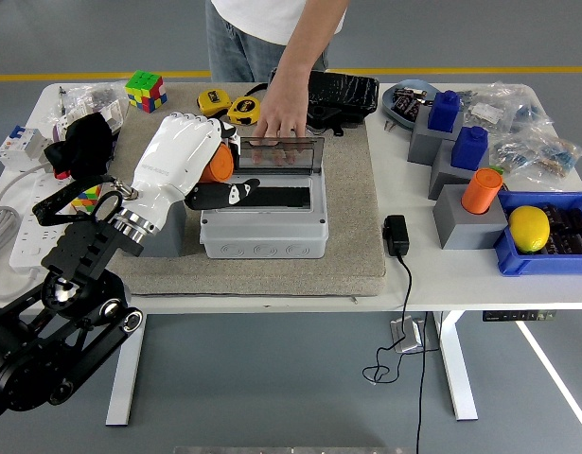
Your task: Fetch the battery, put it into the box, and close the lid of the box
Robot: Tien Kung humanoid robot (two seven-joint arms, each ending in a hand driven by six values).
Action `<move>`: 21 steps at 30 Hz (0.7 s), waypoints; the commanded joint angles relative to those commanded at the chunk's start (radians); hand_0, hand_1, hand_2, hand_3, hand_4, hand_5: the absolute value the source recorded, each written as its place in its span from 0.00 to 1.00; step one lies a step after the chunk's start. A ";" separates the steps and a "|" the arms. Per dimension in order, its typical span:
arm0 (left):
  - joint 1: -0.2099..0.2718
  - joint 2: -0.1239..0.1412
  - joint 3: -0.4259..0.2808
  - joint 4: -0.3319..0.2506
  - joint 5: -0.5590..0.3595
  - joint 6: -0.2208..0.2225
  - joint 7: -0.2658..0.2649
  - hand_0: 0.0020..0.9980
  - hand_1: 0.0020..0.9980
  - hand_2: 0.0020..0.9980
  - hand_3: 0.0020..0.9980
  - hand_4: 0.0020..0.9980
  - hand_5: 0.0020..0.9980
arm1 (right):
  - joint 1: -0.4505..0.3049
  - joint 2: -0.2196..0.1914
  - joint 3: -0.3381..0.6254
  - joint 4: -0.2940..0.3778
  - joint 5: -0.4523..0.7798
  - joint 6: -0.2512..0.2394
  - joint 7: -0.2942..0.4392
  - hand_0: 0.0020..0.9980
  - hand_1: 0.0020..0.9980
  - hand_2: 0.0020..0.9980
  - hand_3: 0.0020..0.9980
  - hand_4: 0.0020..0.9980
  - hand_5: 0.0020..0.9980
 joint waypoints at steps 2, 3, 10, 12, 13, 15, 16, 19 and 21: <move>-0.014 -0.007 0.034 0.017 0.000 0.001 0.014 0.10 0.06 0.10 0.09 0.66 0.31 | 0.000 0.000 0.008 0.000 -0.009 0.000 -0.002 0.88 0.81 0.75 0.78 1.00 1.00; -0.019 -0.011 0.049 0.024 0.000 0.000 0.019 0.10 0.06 0.10 0.09 0.66 0.31 | 0.001 0.000 0.012 0.000 -0.014 0.000 -0.004 0.88 0.81 0.75 0.78 1.00 1.00; -0.049 -0.053 0.103 0.068 0.000 0.001 0.030 0.10 0.06 0.10 0.09 0.64 0.32 | 0.004 -0.003 0.017 0.000 -0.023 -0.002 -0.004 0.88 0.81 0.75 0.78 1.00 1.00; -0.061 -0.072 0.110 0.086 0.000 0.004 0.033 0.10 0.06 0.10 0.09 0.64 0.32 | 0.005 -0.004 0.018 0.000 -0.026 -0.002 -0.005 0.88 0.81 0.75 0.78 1.00 1.00; -0.065 -0.079 0.112 0.093 0.000 0.005 0.033 0.10 0.06 0.10 0.09 0.64 0.32 | 0.005 -0.004 0.020 0.000 -0.030 -0.002 -0.006 0.88 0.81 0.75 0.78 1.00 1.00; -0.075 -0.092 0.117 0.110 0.000 0.011 0.030 0.10 0.06 0.10 0.09 0.63 0.33 | 0.005 -0.004 0.025 0.000 -0.036 -0.003 -0.008 0.88 0.81 0.75 0.78 1.00 1.00; -0.089 -0.104 0.125 0.135 0.000 0.017 0.028 0.10 0.06 0.10 0.09 0.63 0.33 | 0.005 -0.004 0.026 0.000 -0.039 -0.003 -0.009 0.88 0.81 0.75 0.78 1.00 1.00; -0.126 -0.117 0.160 0.195 0.000 0.026 0.024 0.10 0.06 0.10 0.09 0.63 0.33 | 0.008 -0.006 0.021 0.000 -0.038 -0.004 -0.009 0.88 0.81 0.75 0.78 1.00 1.00; -0.141 -0.120 0.182 0.214 0.000 0.025 0.025 0.10 0.06 0.10 0.09 0.63 0.33 | 0.009 -0.007 0.014 0.000 -0.034 -0.005 -0.008 0.88 0.81 0.75 0.78 1.00 1.00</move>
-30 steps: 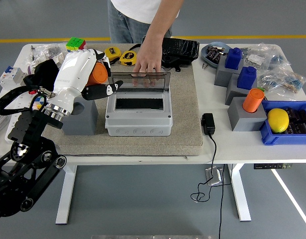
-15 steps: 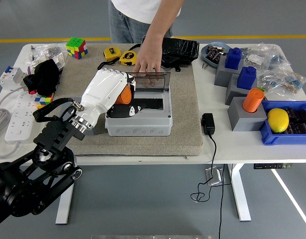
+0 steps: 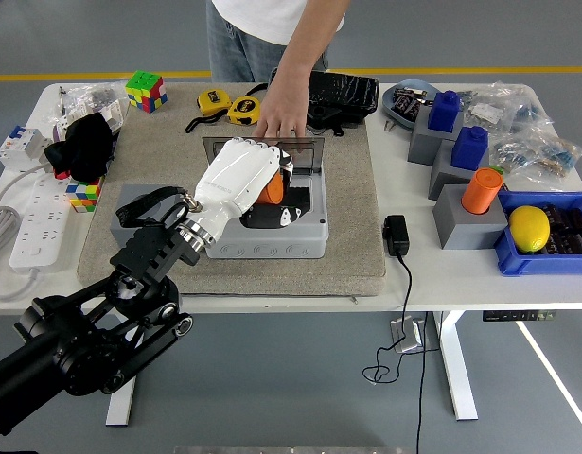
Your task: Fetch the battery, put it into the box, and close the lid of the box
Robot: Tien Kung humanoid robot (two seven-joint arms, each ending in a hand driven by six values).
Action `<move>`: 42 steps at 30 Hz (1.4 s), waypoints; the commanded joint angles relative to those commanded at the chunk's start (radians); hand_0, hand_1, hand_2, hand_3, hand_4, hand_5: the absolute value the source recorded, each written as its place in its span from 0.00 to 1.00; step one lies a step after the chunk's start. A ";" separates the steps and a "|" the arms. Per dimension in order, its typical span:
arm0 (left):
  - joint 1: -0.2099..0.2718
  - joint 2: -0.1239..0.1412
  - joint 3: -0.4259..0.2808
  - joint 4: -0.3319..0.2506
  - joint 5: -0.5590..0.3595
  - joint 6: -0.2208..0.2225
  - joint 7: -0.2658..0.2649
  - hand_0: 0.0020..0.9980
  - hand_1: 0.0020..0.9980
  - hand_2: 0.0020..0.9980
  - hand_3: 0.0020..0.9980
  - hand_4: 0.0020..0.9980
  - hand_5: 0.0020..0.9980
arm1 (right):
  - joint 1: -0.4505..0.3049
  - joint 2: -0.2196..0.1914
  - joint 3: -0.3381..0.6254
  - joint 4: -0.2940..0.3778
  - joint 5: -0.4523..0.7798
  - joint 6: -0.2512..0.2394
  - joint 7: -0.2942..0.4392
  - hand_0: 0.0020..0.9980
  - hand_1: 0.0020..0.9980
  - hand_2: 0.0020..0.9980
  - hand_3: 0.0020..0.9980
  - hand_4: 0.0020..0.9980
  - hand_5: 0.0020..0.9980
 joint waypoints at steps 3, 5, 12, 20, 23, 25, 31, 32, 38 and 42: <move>-0.016 -0.018 0.027 0.018 0.000 0.000 0.005 0.10 0.06 0.10 0.09 0.63 0.33 | 0.002 -0.002 0.006 0.000 -0.007 -0.001 -0.002 0.88 0.81 0.75 0.78 1.00 1.00; -0.029 -0.034 0.039 0.038 0.000 0.002 0.005 0.10 0.06 0.10 0.09 0.63 0.33 | 0.003 -0.003 0.003 0.000 -0.008 -0.001 -0.003 0.88 0.81 0.75 0.78 1.00 1.00; -0.095 -0.074 0.091 0.134 -0.048 0.017 -0.008 0.10 0.06 0.10 0.09 0.63 0.32 | 0.008 -0.004 -0.004 0.000 -0.008 -0.001 -0.005 0.88 0.81 0.75 0.78 1.00 1.00; -0.152 -0.111 0.117 0.243 -0.137 0.044 -0.043 0.10 0.06 0.10 0.09 0.63 0.32 | 0.011 -0.004 -0.011 0.000 -0.007 -0.001 -0.006 0.88 0.81 0.75 0.78 1.00 1.00; -0.159 -0.122 0.127 0.266 -0.182 0.054 -0.056 0.10 0.06 0.10 0.09 0.63 0.32 | 0.013 -0.005 -0.009 0.000 -0.008 -0.001 -0.006 0.88 0.81 0.75 0.78 1.00 1.00; -0.163 -0.128 0.130 0.278 -0.187 0.054 -0.054 0.10 0.06 0.10 0.09 0.63 0.32 | 0.013 -0.005 -0.010 0.000 -0.007 -0.001 -0.006 0.88 0.81 0.75 0.78 1.00 1.00; -0.175 -0.140 0.133 0.333 -0.215 0.058 -0.068 0.10 0.06 0.10 0.09 0.62 0.32 | 0.015 -0.005 -0.015 0.000 -0.003 -0.001 -0.006 0.88 0.81 0.75 0.78 1.00 1.00; -0.176 -0.141 0.133 0.339 -0.215 0.059 -0.069 0.10 0.06 0.10 0.09 0.62 0.32 | 0.015 -0.005 -0.014 0.000 -0.003 -0.001 -0.006 0.88 0.81 0.75 0.78 1.00 1.00; -0.182 -0.146 0.125 0.366 -0.213 0.060 -0.078 0.10 0.07 0.10 0.09 0.62 0.32 | 0.016 -0.004 -0.014 0.000 -0.004 0.000 -0.007 0.88 0.81 0.75 0.78 1.00 1.00; -0.181 -0.146 0.124 0.379 -0.215 0.061 -0.082 0.10 0.07 0.10 0.10 0.62 0.32 | 0.016 -0.005 -0.012 0.000 -0.005 -0.001 -0.007 0.88 0.81 0.75 0.78 1.00 1.00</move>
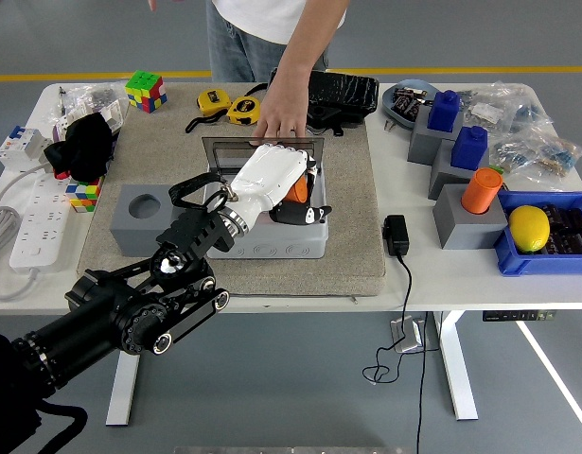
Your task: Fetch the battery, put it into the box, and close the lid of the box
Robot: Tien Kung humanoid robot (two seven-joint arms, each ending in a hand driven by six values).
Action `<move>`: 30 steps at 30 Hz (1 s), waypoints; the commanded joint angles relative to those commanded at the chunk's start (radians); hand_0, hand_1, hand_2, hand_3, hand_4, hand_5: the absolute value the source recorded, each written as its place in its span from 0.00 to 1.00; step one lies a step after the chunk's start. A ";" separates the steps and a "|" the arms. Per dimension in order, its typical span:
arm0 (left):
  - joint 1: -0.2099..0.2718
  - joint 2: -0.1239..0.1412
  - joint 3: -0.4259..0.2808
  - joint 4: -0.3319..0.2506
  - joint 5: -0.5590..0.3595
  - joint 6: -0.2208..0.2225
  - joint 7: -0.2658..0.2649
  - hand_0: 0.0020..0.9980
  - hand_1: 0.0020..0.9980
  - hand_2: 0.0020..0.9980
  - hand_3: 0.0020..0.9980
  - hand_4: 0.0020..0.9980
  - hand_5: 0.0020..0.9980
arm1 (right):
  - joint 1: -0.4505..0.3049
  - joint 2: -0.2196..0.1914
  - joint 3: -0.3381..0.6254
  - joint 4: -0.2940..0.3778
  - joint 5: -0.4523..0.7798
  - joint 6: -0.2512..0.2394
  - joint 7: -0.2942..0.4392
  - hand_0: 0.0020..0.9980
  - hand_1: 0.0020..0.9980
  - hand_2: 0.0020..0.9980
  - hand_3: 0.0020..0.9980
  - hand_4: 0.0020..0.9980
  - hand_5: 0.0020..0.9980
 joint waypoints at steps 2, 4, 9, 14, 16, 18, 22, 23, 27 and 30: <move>0.001 0.000 0.000 0.004 0.000 -0.001 0.000 0.10 0.07 0.10 0.10 0.62 0.32 | -0.001 0.000 0.000 0.000 0.000 0.000 0.000 0.88 0.81 0.75 0.78 1.00 1.00; 0.002 0.000 0.000 0.006 -0.001 -0.001 0.000 0.10 0.07 0.10 0.10 0.62 0.32 | -0.001 0.001 -0.005 0.000 0.003 0.001 0.001 0.88 0.81 0.75 0.78 1.00 1.00; 0.004 0.000 -0.002 0.004 -0.006 -0.004 -0.008 0.10 0.07 0.10 0.10 0.63 0.32 | 0.000 0.001 -0.012 0.000 0.011 0.001 0.003 0.88 0.81 0.75 0.78 1.00 1.00; 0.005 0.000 -0.003 0.009 -0.012 -0.016 -0.018 0.12 0.09 0.12 0.13 0.88 0.38 | -0.001 0.001 -0.006 0.000 0.005 0.001 0.000 0.88 0.81 0.75 0.78 1.00 1.00; 0.005 0.000 -0.004 0.011 -0.012 -0.020 -0.018 0.12 0.09 0.12 0.13 0.88 0.38 | -0.002 0.001 -0.005 0.000 0.005 0.001 0.000 0.88 0.81 0.75 0.78 1.00 1.00; 0.005 0.000 -0.005 0.012 -0.010 -0.027 -0.017 0.16 0.13 0.16 0.17 0.91 0.40 | -0.002 0.001 -0.008 0.000 0.007 0.001 0.001 0.88 0.81 0.75 0.78 1.00 1.00; 0.005 0.000 -0.003 0.012 0.001 -0.042 -0.009 0.16 0.13 0.16 0.17 0.91 0.40 | -0.002 0.001 -0.008 0.000 0.008 0.002 0.001 0.88 0.81 0.75 0.78 1.00 1.00; 0.006 0.000 -0.002 0.014 0.006 -0.043 -0.001 0.20 0.20 0.19 0.22 0.97 0.52 | -0.002 0.001 -0.009 0.000 0.008 0.002 0.001 0.88 0.81 0.75 0.78 1.00 1.00; 0.007 0.000 -0.006 0.016 0.018 -0.075 0.024 0.20 0.20 0.19 0.22 0.97 0.52 | -0.002 0.001 -0.008 0.000 0.008 0.002 0.001 0.88 0.81 0.75 0.78 1.00 1.00; 0.009 0.001 -0.014 0.017 0.009 -0.098 0.023 0.31 0.26 0.24 0.27 1.00 0.68 | -0.002 0.001 -0.005 0.000 0.004 0.002 0.000 0.88 0.81 0.75 0.78 1.00 1.00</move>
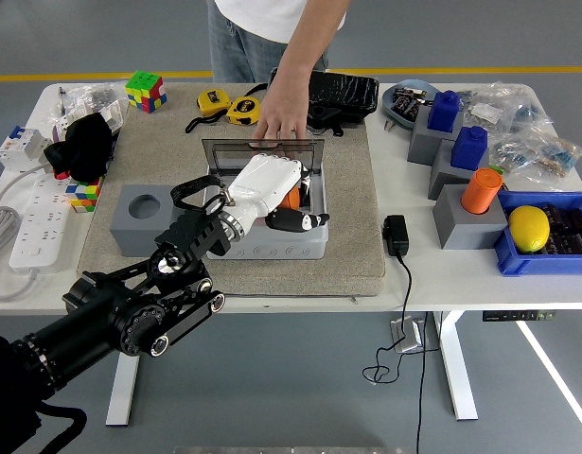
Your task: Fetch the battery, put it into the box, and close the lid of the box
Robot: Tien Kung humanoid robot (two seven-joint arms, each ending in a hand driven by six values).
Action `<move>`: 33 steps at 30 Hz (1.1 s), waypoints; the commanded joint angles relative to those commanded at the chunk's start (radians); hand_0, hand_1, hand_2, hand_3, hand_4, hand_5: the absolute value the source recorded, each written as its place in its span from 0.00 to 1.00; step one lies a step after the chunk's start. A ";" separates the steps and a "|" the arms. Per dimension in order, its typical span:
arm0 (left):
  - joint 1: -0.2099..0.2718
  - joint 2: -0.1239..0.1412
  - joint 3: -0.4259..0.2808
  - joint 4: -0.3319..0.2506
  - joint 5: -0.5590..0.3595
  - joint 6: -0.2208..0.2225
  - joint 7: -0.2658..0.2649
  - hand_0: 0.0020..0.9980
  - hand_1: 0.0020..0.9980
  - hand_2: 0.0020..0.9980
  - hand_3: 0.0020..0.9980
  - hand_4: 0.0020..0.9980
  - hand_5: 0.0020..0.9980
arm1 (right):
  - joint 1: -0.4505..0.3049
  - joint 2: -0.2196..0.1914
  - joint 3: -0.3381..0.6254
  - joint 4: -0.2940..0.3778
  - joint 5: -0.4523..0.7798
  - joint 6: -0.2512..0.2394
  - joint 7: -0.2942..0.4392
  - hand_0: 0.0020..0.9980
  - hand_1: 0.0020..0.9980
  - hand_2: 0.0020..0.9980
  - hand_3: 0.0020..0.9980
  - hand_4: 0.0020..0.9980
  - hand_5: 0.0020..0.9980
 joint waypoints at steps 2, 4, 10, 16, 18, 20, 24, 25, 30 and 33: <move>0.001 0.001 -0.003 0.000 -0.005 -0.007 -0.002 0.31 0.26 0.24 0.27 1.00 0.68 | -0.001 0.000 0.001 0.000 0.000 0.000 0.000 0.88 0.81 0.75 0.78 1.00 1.00; 0.003 0.002 -0.008 -0.001 -0.007 -0.009 -0.011 0.31 0.26 0.24 0.27 1.00 0.68 | -0.002 0.000 -0.003 0.000 0.001 0.000 0.000 0.88 0.81 0.75 0.78 1.00 1.00; 0.012 0.009 -0.027 -0.028 0.023 -0.016 -0.004 0.44 0.45 0.35 0.36 1.00 0.85 | -0.002 0.000 -0.005 0.000 0.004 0.001 0.000 0.88 0.81 0.75 0.78 1.00 1.00; 0.019 0.012 -0.057 -0.064 0.077 0.004 0.010 0.51 0.65 0.49 0.45 1.00 0.93 | -0.003 -0.002 -0.006 0.000 0.005 0.000 -0.001 0.88 0.81 0.75 0.78 1.00 1.00; 0.025 0.015 -0.071 -0.093 0.102 0.019 0.015 0.55 0.76 0.59 0.49 1.00 0.97 | -0.004 -0.002 -0.010 0.000 0.010 0.001 0.000 0.88 0.81 0.75 0.78 1.00 1.00; 0.032 0.019 -0.085 -0.127 0.124 0.040 0.014 0.55 0.76 0.59 0.49 1.00 0.97 | -0.005 -0.001 -0.009 0.000 0.008 0.001 -0.001 0.88 0.81 0.75 0.78 1.00 1.00; 0.040 0.025 -0.113 -0.187 0.154 0.067 0.012 0.87 1.00 0.93 0.80 1.00 1.00 | -0.005 0.000 -0.009 0.000 0.010 0.002 0.000 0.88 0.81 0.75 0.78 1.00 1.00; 0.041 0.026 -0.124 -0.203 0.164 0.067 0.013 0.87 1.00 0.93 0.80 1.00 1.00 | -0.004 0.000 -0.008 0.000 0.010 0.002 0.000 0.88 0.81 0.75 0.78 1.00 1.00; 0.044 0.026 -0.168 -0.223 0.182 0.065 0.017 1.00 1.00 1.00 1.00 1.00 1.00 | -0.002 0.000 -0.010 0.000 0.014 0.002 0.002 0.88 0.81 0.75 0.78 1.00 1.00; 0.046 0.029 -0.191 -0.226 0.185 0.063 0.024 1.00 1.00 1.00 1.00 1.00 1.00 | -0.003 0.000 -0.005 0.000 0.012 0.002 0.001 0.88 0.81 0.75 0.78 1.00 1.00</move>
